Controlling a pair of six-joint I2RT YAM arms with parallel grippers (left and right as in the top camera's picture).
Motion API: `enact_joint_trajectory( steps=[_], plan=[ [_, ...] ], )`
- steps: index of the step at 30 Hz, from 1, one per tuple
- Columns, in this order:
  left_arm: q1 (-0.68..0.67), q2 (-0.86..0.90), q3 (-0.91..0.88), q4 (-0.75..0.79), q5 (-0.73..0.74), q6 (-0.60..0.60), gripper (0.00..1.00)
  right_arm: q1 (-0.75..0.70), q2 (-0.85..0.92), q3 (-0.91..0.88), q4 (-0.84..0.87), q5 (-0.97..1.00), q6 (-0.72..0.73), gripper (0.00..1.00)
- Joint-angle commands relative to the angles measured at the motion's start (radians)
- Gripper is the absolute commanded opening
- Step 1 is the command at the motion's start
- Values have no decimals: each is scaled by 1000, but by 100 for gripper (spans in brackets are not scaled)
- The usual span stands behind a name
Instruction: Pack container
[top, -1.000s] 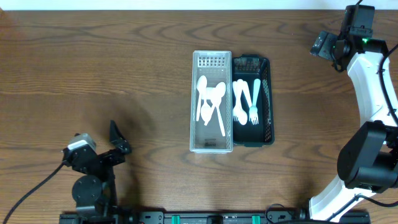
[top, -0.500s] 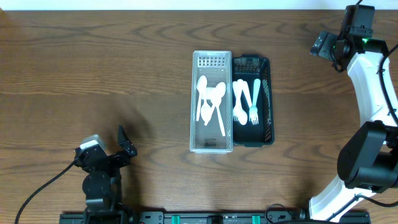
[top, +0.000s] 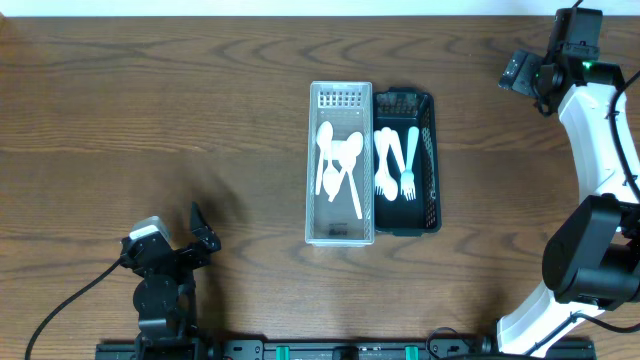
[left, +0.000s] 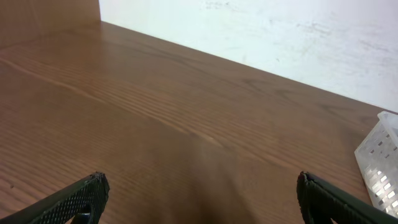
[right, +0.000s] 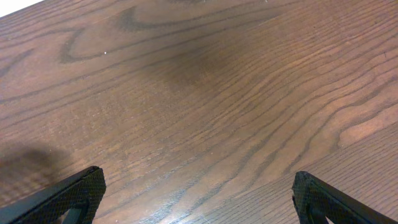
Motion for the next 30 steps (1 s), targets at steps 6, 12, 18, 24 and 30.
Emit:
enact_joint_trajectory(
  steps=[6,12,18,24,30],
  plan=[
    [-5,-6,-28,-2,-11,10,98,-1,-26,18,-1,3,-4,99],
    [-5,-6,-28,-3,-12,10,98,-1,-26,18,-1,3,-4,99],
    [-5,-6,-28,-3,-12,10,98,1,-26,18,-1,3,-4,99],
    [-5,-6,-28,-3,-12,10,98,0,-26,18,-1,3,-4,99],
    [-5,-6,-28,-3,-12,10,98,3,-45,18,-9,3,-4,99]
  ],
)
